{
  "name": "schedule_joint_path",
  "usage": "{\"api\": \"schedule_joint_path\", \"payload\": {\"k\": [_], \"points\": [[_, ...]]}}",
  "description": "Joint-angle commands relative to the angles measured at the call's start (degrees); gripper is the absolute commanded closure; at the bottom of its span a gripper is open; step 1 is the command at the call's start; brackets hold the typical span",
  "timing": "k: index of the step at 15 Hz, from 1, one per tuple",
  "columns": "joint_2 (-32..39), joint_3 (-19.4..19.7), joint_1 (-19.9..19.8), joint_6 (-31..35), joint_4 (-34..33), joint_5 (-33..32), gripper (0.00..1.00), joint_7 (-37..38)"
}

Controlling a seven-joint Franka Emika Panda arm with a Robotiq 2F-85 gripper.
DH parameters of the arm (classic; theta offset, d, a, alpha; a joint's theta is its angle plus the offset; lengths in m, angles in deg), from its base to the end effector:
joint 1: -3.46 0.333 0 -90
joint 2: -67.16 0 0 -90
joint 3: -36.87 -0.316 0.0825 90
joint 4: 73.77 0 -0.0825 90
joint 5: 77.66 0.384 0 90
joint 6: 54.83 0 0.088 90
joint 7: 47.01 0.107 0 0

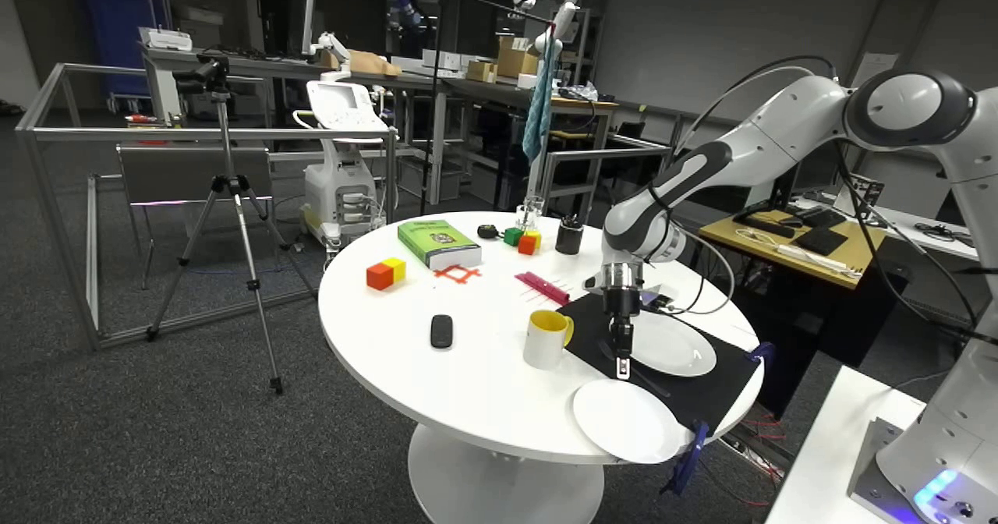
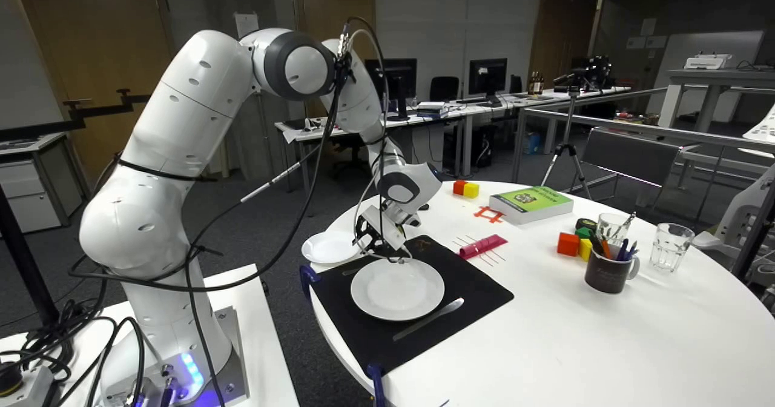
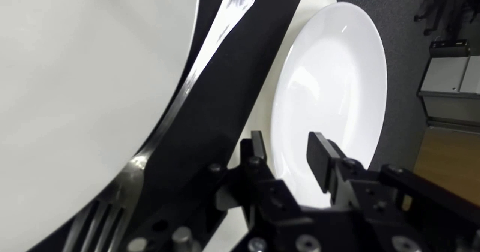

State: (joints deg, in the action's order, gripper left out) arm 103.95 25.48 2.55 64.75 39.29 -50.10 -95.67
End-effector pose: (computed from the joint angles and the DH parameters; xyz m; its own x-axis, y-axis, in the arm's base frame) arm 0.5359 0.1266 0.1215 0.7555 0.6463 -0.1070 0.4480 -0.6289 -0.6354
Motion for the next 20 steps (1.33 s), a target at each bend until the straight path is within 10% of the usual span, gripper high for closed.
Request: {"api": "schedule_joint_path", "payload": {"k": [1, 6, 11, 20], "points": [[-1.4, -0.5, 0.2, -0.8, -0.4, -2.2, 0.35, 3.2], [-1.2, -1.1, 0.1, -0.9, -0.9, -2.9, 0.40, 4.5], [-1.0, -1.5, 0.0, -0.9, -1.1, -2.8, 0.01, 4.7], [-0.8, -1.7, -0.2, -1.1, -1.3, -2.5, 0.01, 4.5]]}}
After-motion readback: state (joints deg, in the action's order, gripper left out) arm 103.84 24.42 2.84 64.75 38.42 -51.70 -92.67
